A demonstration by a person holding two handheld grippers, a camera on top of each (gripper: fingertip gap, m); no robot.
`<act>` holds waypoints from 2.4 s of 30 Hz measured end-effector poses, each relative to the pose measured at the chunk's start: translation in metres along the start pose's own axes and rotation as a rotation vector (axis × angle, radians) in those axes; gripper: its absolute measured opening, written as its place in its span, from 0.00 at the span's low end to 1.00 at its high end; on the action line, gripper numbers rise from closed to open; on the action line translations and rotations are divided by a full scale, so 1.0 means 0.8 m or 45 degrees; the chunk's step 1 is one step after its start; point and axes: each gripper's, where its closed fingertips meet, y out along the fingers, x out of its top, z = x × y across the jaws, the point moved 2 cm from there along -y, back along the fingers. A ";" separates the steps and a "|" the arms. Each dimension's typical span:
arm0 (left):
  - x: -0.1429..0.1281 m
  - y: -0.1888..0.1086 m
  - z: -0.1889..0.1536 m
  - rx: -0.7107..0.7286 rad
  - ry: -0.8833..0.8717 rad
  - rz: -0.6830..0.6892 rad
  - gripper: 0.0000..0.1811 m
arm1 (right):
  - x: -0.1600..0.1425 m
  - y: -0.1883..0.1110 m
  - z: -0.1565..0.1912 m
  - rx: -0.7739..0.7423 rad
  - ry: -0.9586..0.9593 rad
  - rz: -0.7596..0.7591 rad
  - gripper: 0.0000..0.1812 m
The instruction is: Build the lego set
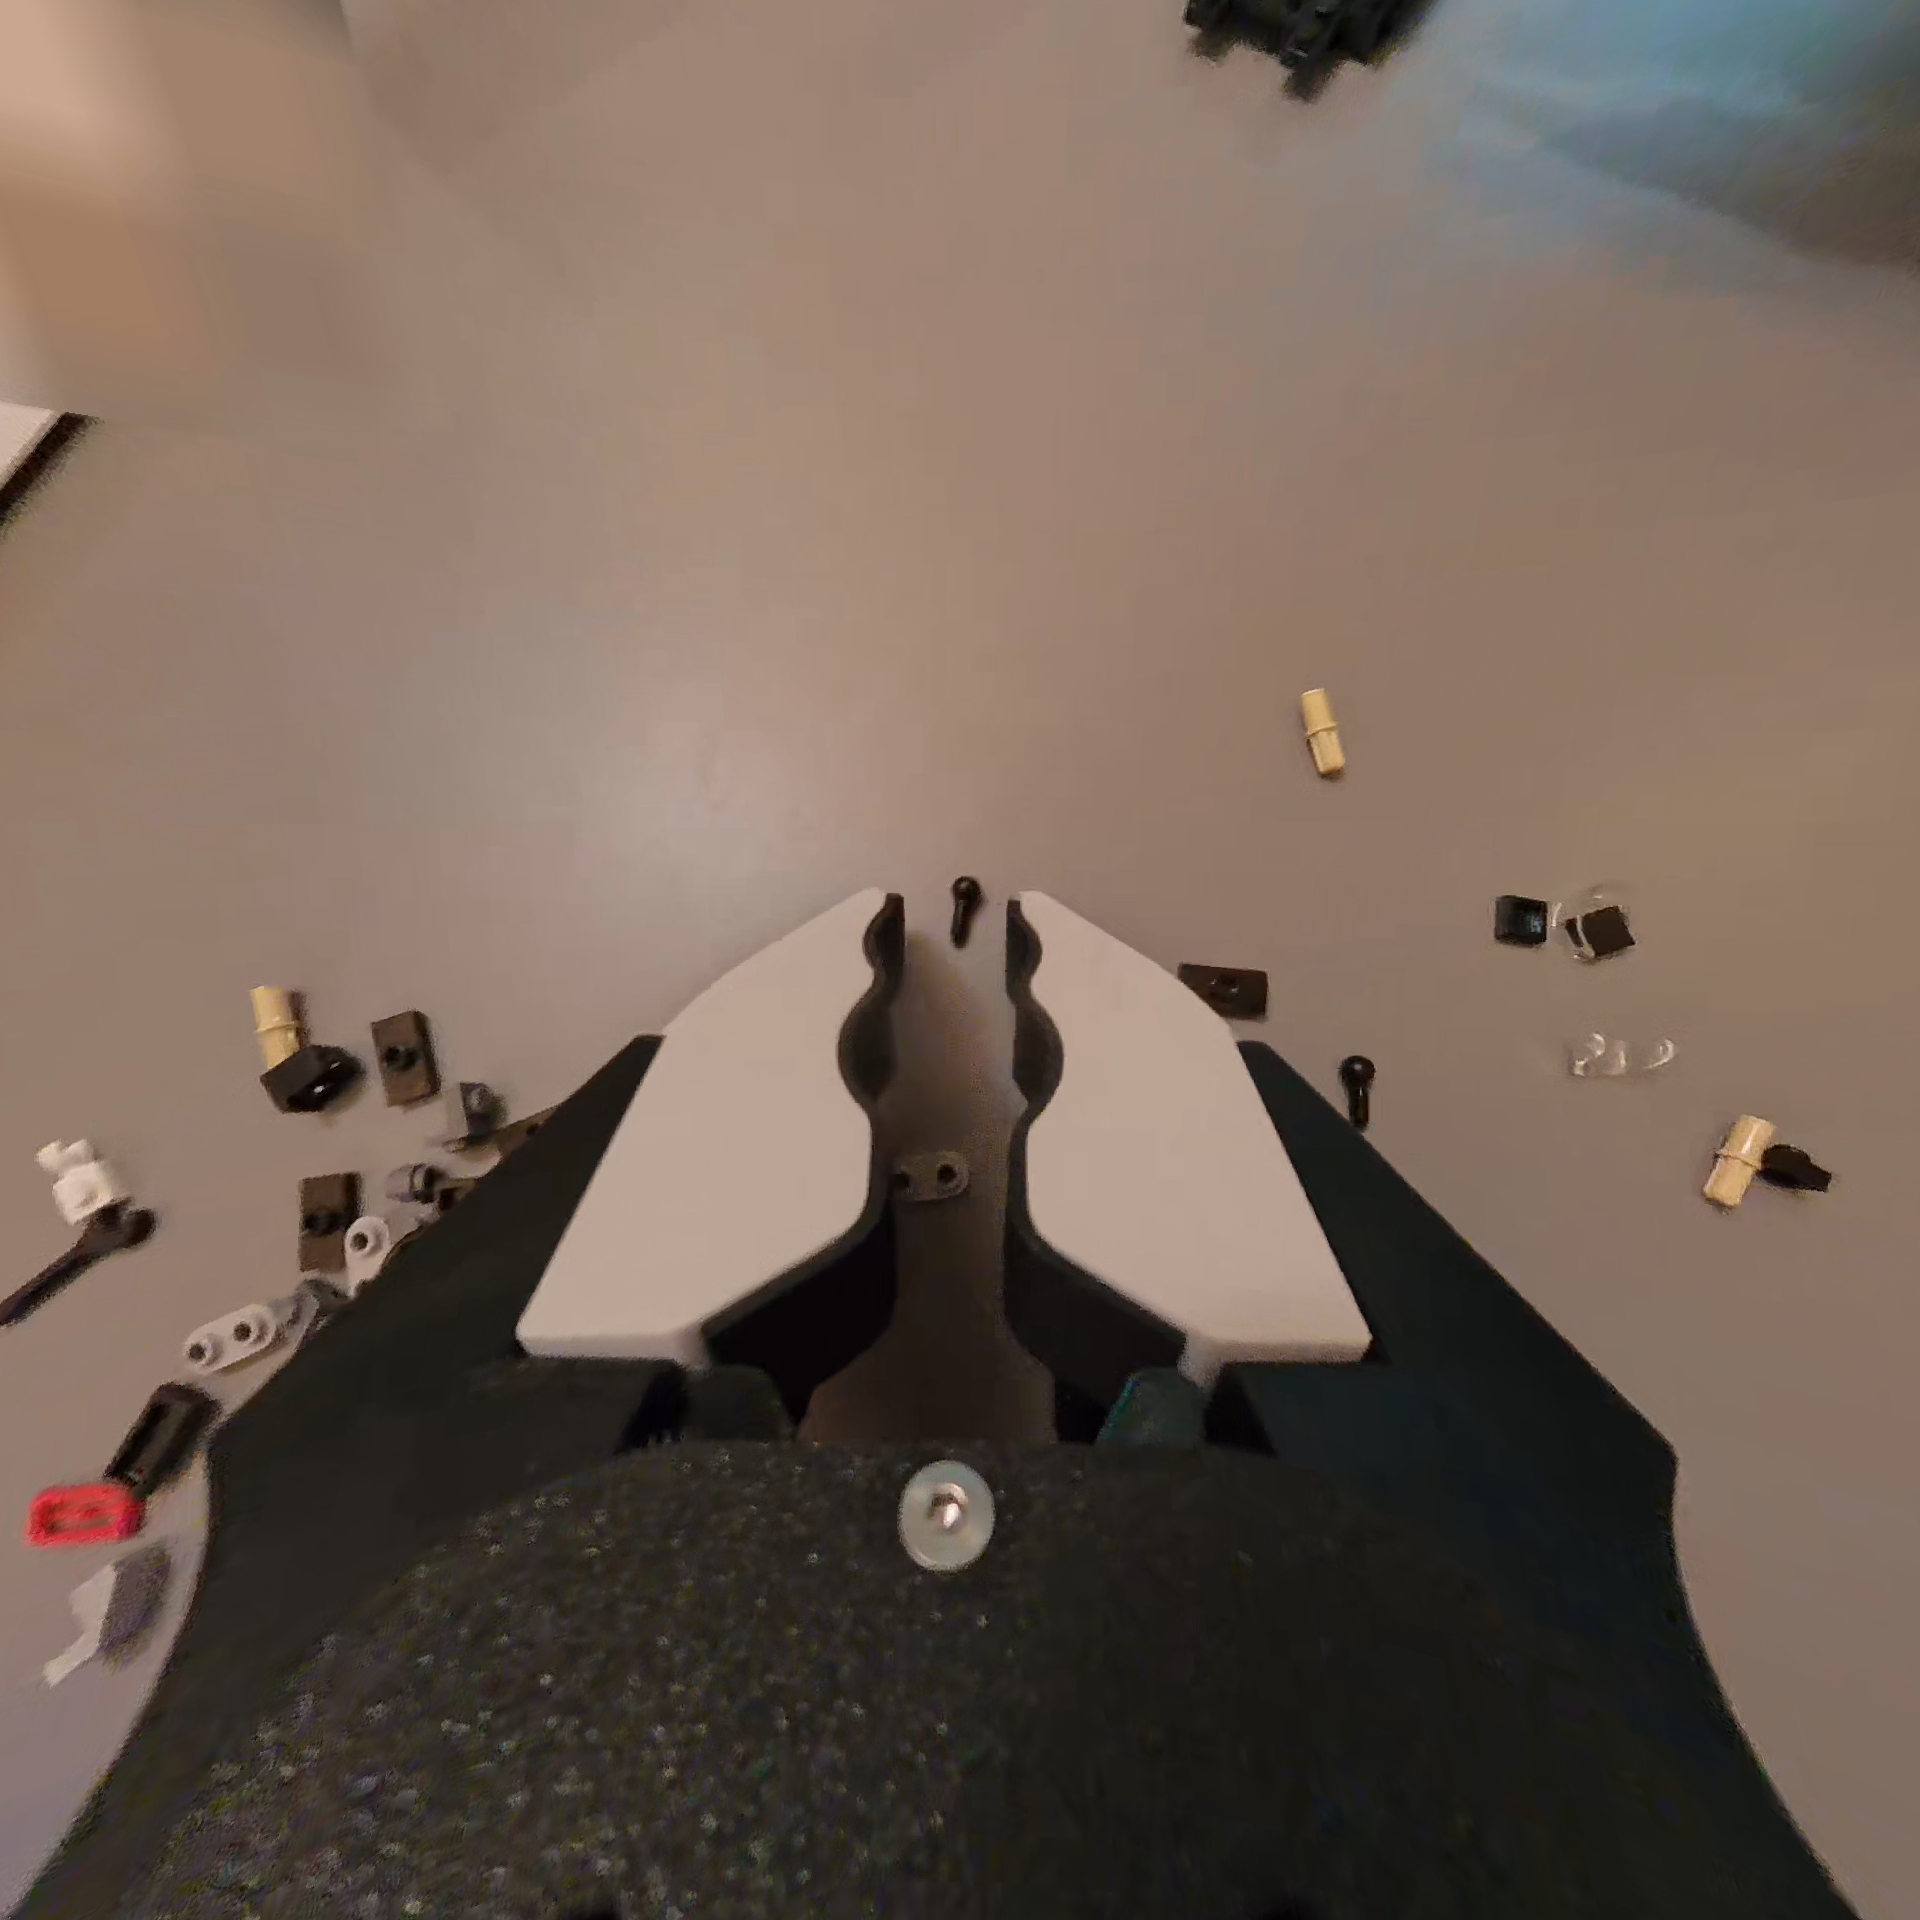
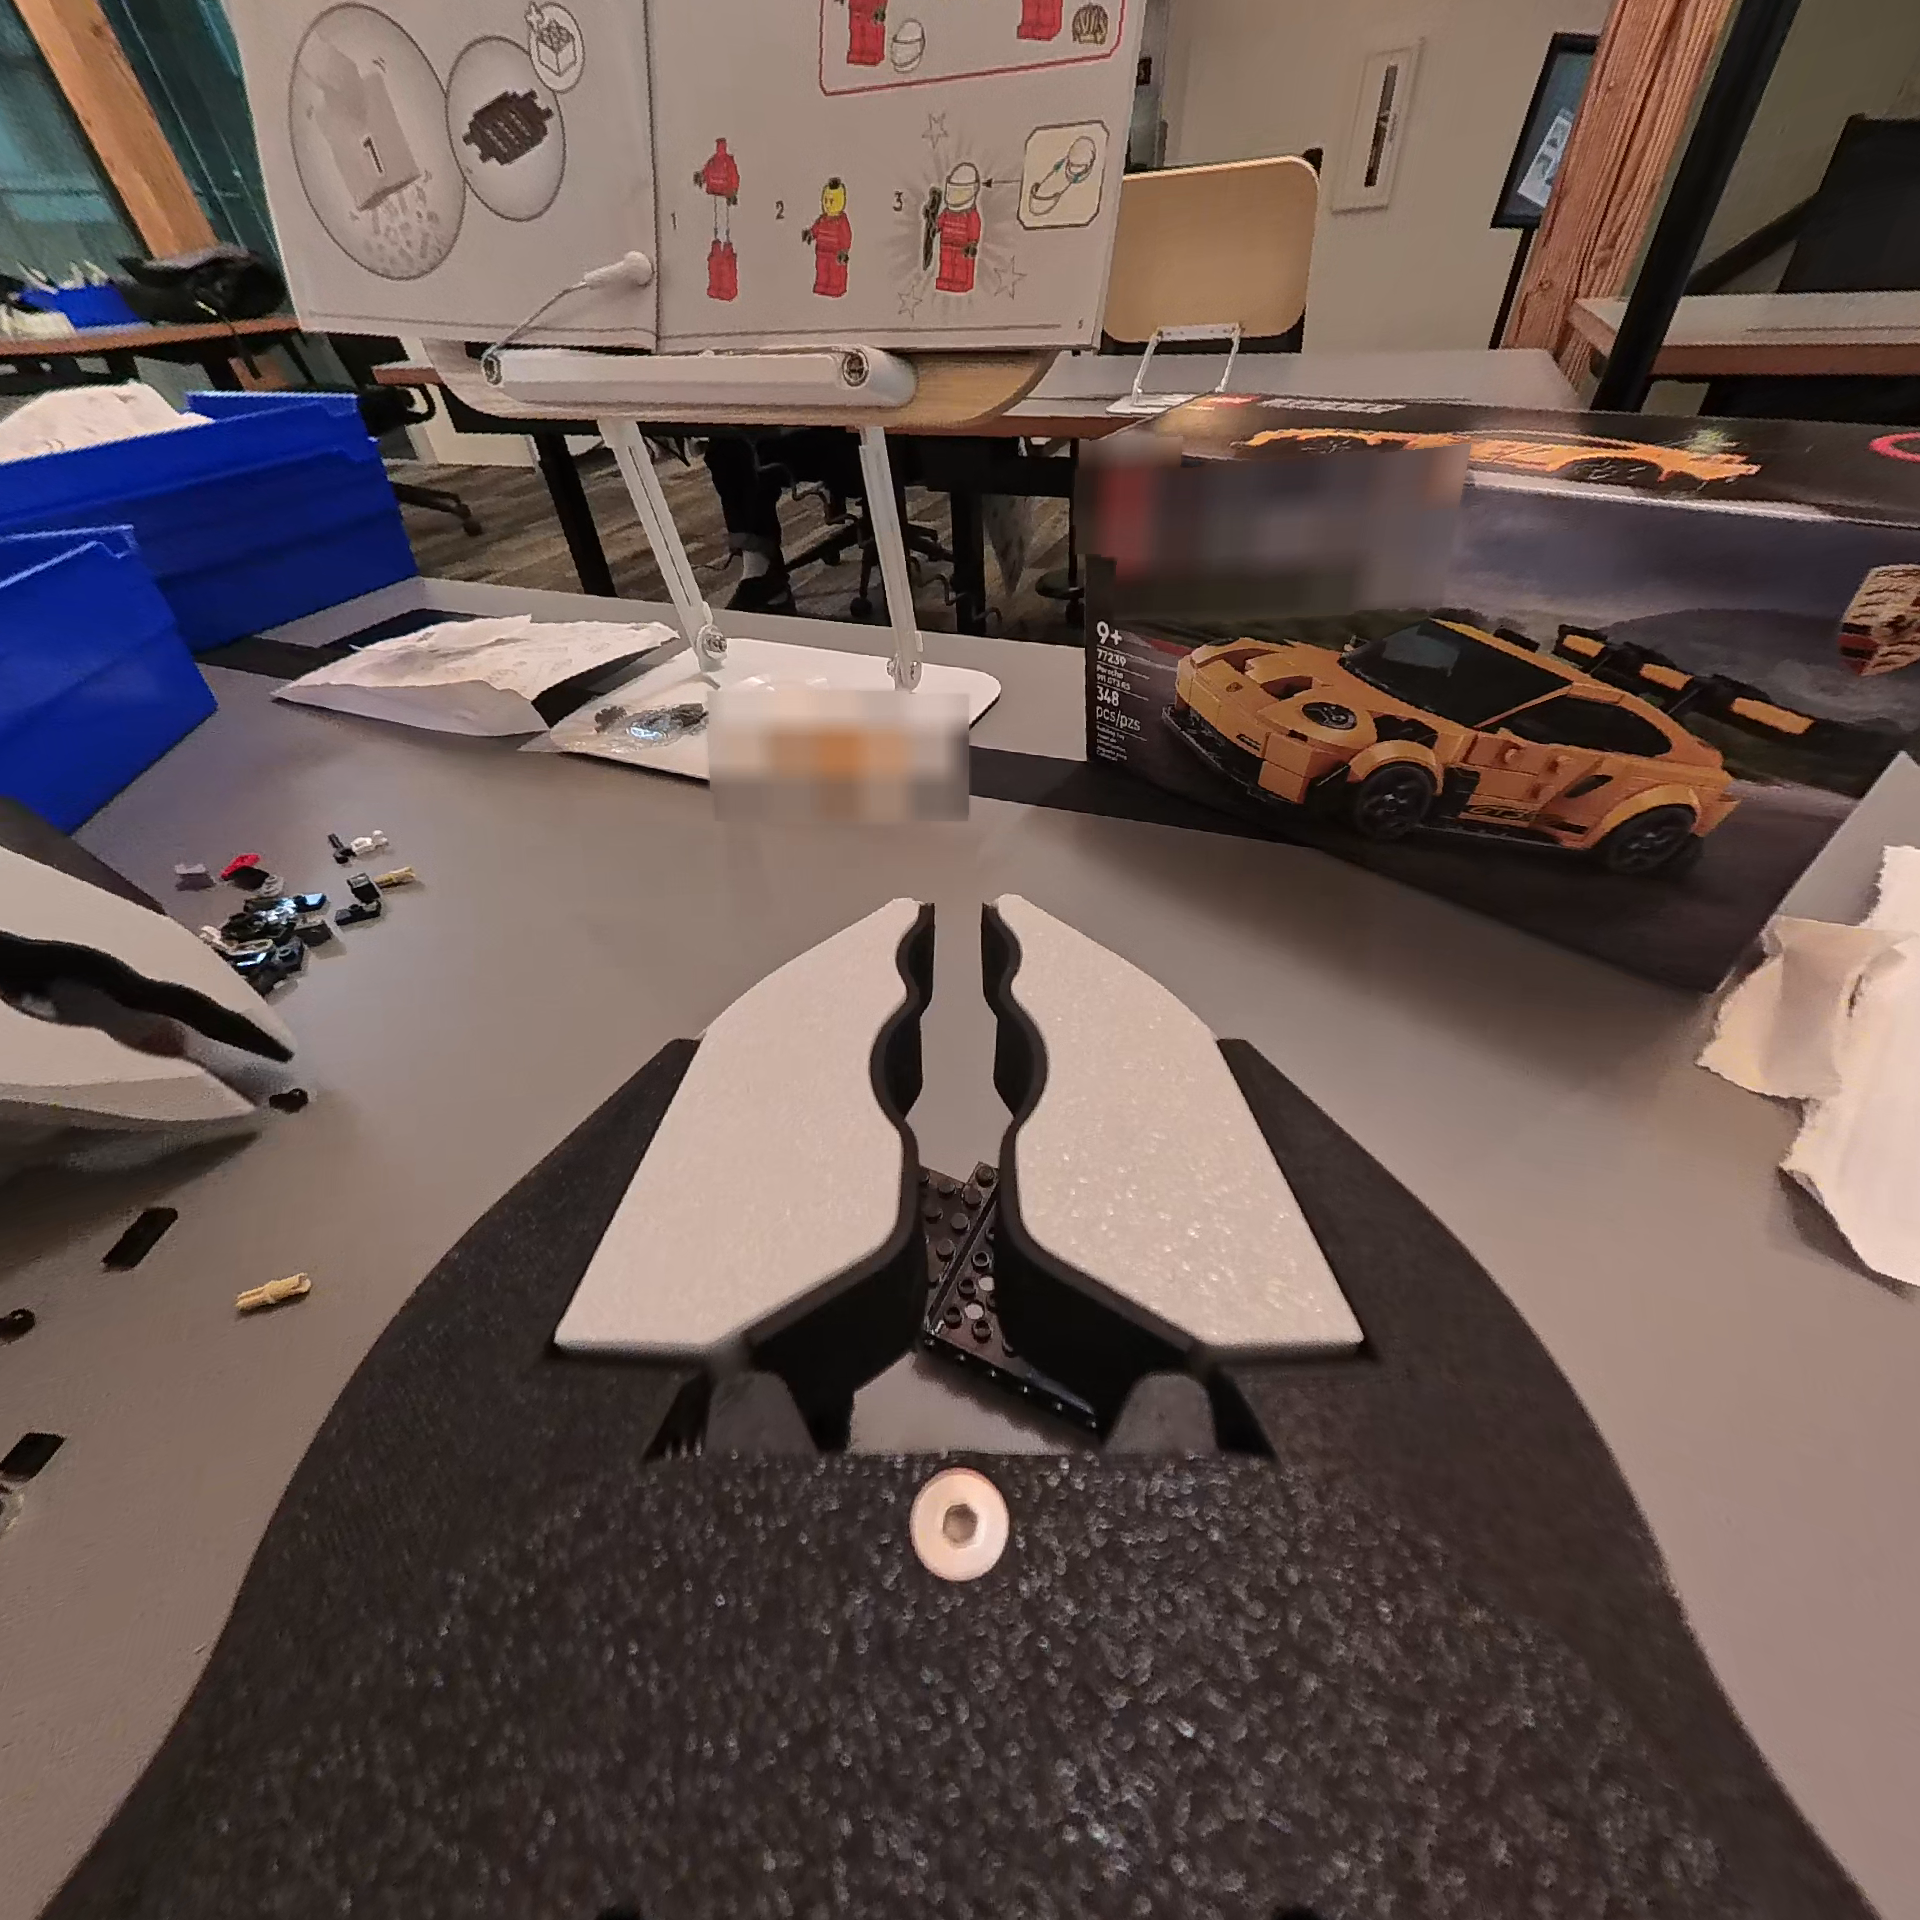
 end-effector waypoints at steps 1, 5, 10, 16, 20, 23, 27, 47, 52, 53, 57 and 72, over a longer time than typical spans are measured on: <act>0.000 0.002 -0.001 -0.004 0.015 0.008 0.10 | 0.000 0.000 0.000 0.000 0.000 0.000 0.05; -0.003 0.007 0.001 0.026 0.063 0.047 0.02 | 0.001 -0.001 -0.001 -0.001 0.001 -0.003 0.05; -0.007 -0.013 0.019 0.107 0.036 0.038 0.01 | 0.002 -0.001 -0.002 -0.001 0.004 -0.006 0.05; -0.042 -0.049 0.082 0.330 -0.078 0.126 0.01 | 0.000 0.000 0.003 0.013 -0.003 0.001 0.05; -0.047 -0.052 0.075 0.345 -0.092 0.161 0.19 | 0.001 0.000 0.001 0.006 -0.001 -0.001 0.05; -0.038 -0.050 0.039 0.218 -0.055 0.113 0.17 | -0.001 0.000 0.001 0.006 0.001 0.002 0.05; -0.040 -0.038 0.003 0.051 -0.055 0.106 0.17 | -0.002 0.001 0.003 0.013 -0.004 0.010 0.05; -0.021 -0.055 0.041 0.299 -0.007 0.016 0.13 | -0.003 0.002 0.004 0.018 -0.002 0.014 0.05; -0.005 -0.028 -0.038 -0.052 0.005 -0.007 0.13 | -0.003 0.001 0.004 0.020 -0.001 0.013 0.05; -0.005 -0.022 -0.045 -0.077 0.019 0.002 0.13 | -0.002 0.001 0.004 0.019 -0.001 0.012 0.05; -0.013 -0.004 -0.059 -0.141 0.036 0.063 0.12 | -0.001 0.001 0.003 0.019 0.000 0.008 0.05; -0.041 -0.052 0.073 0.424 -0.067 0.094 0.15 | 0.000 0.000 0.003 0.021 0.004 0.003 0.05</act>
